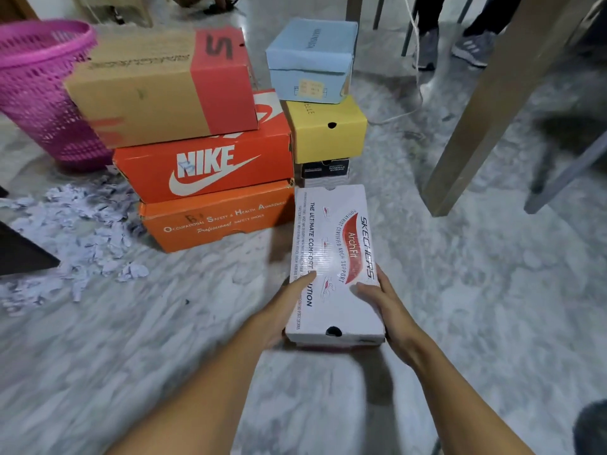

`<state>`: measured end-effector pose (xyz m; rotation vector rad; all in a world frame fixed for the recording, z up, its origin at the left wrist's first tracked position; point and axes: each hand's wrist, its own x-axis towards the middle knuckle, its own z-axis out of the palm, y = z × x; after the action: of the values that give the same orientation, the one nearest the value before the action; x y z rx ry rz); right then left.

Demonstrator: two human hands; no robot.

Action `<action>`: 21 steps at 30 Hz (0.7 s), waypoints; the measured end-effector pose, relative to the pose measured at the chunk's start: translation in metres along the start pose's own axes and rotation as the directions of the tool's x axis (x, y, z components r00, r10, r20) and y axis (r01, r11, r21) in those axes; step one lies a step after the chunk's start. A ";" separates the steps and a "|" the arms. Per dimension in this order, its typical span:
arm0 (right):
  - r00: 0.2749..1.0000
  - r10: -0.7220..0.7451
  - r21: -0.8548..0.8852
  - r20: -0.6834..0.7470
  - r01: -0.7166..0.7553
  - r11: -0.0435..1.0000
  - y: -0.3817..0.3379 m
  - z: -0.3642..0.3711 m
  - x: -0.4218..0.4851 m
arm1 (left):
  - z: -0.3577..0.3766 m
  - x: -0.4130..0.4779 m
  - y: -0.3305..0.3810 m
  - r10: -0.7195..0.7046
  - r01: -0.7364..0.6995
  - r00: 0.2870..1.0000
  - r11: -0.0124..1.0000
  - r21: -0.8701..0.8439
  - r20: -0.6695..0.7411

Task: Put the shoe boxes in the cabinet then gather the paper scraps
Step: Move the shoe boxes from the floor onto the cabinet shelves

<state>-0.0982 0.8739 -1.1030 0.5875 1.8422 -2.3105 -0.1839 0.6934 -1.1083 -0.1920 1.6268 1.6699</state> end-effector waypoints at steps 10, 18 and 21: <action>0.846 0.272 -0.189 0.458 -0.206 0.960 -0.052 0.061 0.009 | -0.101 -0.096 0.005 -0.067 0.057 0.996 0.982 -0.180 -0.055; 0.690 0.277 -0.323 0.669 -0.067 0.944 -0.078 0.227 0.019 | -0.202 -0.217 0.010 0.000 -0.160 0.866 0.948 -0.276 -0.501; 0.632 0.255 -0.368 0.732 0.050 0.929 -0.089 0.311 0.012 | -0.252 -0.276 0.020 -0.004 -0.215 0.785 0.936 -0.279 -0.619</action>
<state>-0.2077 0.5993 -0.9709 -0.3280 1.6201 -1.6394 -0.1080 0.3542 -0.9700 -0.9203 1.8075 2.1130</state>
